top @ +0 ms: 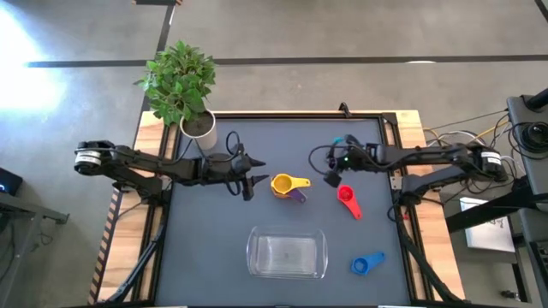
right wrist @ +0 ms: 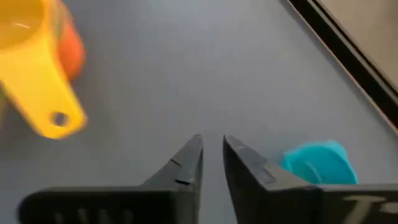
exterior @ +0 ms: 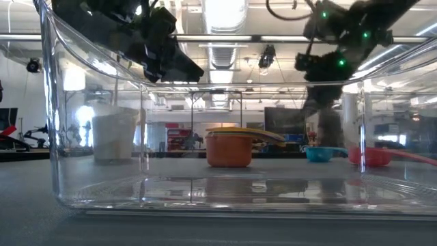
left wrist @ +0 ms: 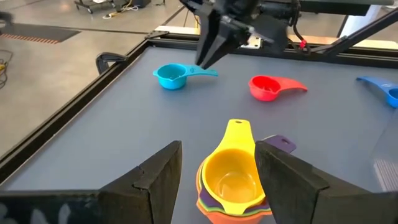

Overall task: Nest measuring cups in basket
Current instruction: Stack the light blue measuring cup on top of the yellow measuring cup

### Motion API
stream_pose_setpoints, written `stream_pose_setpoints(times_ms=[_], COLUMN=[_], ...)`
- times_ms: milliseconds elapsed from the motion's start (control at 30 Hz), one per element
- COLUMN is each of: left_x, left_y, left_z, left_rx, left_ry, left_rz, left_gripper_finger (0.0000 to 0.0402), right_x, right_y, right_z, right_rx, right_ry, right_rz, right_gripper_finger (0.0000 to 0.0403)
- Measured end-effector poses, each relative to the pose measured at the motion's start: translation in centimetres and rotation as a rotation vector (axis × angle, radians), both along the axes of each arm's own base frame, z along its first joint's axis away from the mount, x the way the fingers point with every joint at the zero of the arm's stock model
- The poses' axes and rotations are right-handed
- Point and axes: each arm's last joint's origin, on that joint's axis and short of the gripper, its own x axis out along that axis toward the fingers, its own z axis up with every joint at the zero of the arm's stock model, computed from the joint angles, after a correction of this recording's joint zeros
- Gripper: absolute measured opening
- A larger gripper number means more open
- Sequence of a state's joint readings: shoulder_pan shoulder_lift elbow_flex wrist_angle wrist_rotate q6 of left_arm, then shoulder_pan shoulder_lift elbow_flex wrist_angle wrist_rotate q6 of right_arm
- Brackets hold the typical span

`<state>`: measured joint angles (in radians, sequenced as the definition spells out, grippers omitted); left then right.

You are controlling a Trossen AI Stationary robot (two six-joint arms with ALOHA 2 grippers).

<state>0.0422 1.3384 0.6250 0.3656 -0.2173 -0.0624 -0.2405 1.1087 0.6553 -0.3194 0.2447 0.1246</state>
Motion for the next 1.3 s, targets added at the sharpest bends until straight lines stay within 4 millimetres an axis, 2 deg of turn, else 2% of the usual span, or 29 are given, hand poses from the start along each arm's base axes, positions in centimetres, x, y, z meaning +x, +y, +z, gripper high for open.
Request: stream_pose_setpoints(times_ms=[233,400,533,700,900,1033,1167,1300], left_x=[0.0,0.0,0.0,0.0,0.0,0.0,0.0,0.0], left_y=[0.0,0.0,0.0,0.0,0.0,0.0,0.0,0.0], left_z=[0.0,0.0,0.0,0.0,0.0,0.0,0.0,0.0], left_rx=[0.0,0.0,0.0,0.0,0.0,0.0,0.0,0.0], left_ry=[0.0,-0.001,-0.001,-0.001,-0.001,-0.001,-0.001,-0.001], left_rz=[0.0,0.0,0.0,0.001,0.001,0.001,0.001,0.001], left_gripper_finger=[0.0187,0.0187,0.0187,0.0187,0.0187,0.0187,0.0187,0.0187], right_x=[-2.4,-3.9,-4.7,-4.6,-4.7,-4.7,-4.6,-4.7], right_y=[-2.7,-4.8,-6.3,-7.7,-8.8,-9.0,-9.0,-9.0], right_z=[-1.2,-2.9,-4.2,-5.0,-6.1,-6.7,-6.8,-6.2], right_rx=[-0.007,0.022,0.043,0.073,0.143,0.148,0.133,0.108], right_ry=[0.017,0.069,0.114,0.083,0.078,0.111,0.118,0.108], right_rz=[-0.213,-0.37,-0.448,-0.477,-0.457,-0.449,-0.425,-0.402], right_gripper_finger=[0.0141,0.019,0.0214,0.0226,0.0221,0.0203,0.0152,0.0077])
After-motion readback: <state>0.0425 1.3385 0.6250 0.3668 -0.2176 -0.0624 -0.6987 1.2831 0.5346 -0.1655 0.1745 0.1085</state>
